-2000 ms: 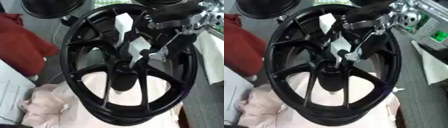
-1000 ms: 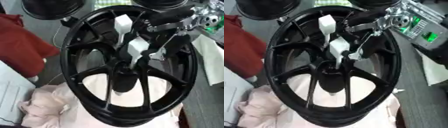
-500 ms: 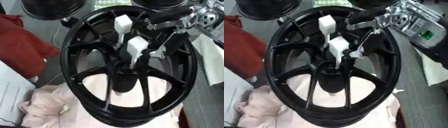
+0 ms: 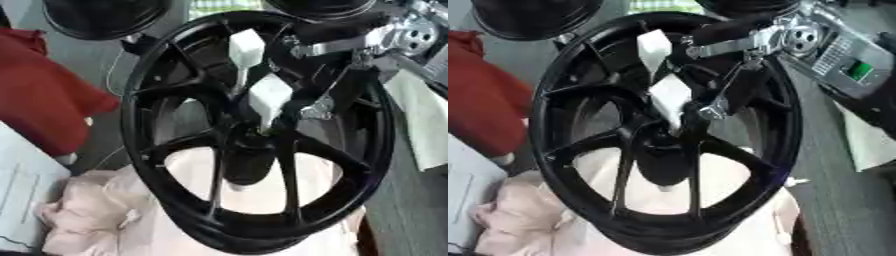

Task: Pull the pin out of the wheel hub.

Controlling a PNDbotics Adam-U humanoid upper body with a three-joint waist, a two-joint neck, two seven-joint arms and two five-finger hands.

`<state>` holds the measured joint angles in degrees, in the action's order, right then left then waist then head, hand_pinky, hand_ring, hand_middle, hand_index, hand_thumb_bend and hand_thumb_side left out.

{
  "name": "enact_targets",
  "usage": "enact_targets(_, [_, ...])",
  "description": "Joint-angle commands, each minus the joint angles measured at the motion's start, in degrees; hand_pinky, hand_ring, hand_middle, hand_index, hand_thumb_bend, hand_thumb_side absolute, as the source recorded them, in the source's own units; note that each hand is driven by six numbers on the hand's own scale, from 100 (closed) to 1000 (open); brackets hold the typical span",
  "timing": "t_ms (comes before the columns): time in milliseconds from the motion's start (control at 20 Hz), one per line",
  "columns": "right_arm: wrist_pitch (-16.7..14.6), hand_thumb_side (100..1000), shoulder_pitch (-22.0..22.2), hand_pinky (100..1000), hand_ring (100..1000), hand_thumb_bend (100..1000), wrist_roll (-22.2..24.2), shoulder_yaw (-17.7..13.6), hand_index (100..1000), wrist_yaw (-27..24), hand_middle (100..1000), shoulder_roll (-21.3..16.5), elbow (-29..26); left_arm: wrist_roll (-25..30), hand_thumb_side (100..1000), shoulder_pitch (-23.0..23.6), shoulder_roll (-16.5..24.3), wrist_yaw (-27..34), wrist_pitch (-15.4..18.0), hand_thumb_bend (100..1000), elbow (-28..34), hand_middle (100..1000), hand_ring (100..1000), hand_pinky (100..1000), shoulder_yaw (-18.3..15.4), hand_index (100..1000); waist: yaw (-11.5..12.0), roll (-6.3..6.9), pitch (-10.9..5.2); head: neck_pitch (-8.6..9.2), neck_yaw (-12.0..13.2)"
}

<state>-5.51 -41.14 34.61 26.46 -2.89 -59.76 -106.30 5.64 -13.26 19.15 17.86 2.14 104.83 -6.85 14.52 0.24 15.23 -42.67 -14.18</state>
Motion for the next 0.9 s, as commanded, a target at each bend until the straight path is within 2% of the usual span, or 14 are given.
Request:
enact_targets(50, [1.92, 184, -0.22, 837, 746, 100, -2.39, -2.92, 464, -2.9, 353, -1.99, -1.76, 0.23, 792, -0.74, 1.56, -0.2, -0.02, 100, 0.68, 535, 632, 613, -0.24, 759, 0.04, -0.33, -0.16, 0.55, 0.1])
enact_targets(200, [3.58, 177, 0.3, 832, 739, 100, -4.16, -6.32, 453, -5.27, 338, -2.65, -2.29, 0.26, 793, -0.65, 1.59, -0.19, -0.06, 100, 0.67, 535, 632, 614, -0.33, 759, -0.19, -0.34, -0.28, 0.57, 0.21])
enact_targets(450, [5.11, 151, 3.79, 832, 738, 100, -10.43, -15.52, 449, -10.15, 324, -4.15, -1.21, 0.15, 793, -0.41, 1.61, -0.26, 0.0, 100, 0.7, 536, 633, 614, -0.68, 759, -0.93, -0.26, -0.33, 0.75, 0.58])
enact_targets(700, [4.23, 111, 13.32, 832, 740, 100, -20.2, -27.5, 454, -13.55, 325, -5.15, 1.96, -0.45, 792, -0.12, 1.6, -0.34, 0.17, 100, 0.8, 537, 634, 615, -1.39, 760, -2.04, -0.08, -0.17, 1.03, 1.7])
enact_targets(900, [3.33, 100, 21.67, 833, 739, 100, -30.48, -37.91, 457, -9.43, 330, -3.51, 8.32, -0.96, 791, 0.26, 1.76, -0.47, 0.33, 100, 0.86, 538, 634, 616, -1.9, 760, -3.06, 0.06, -0.14, 1.16, 2.85])
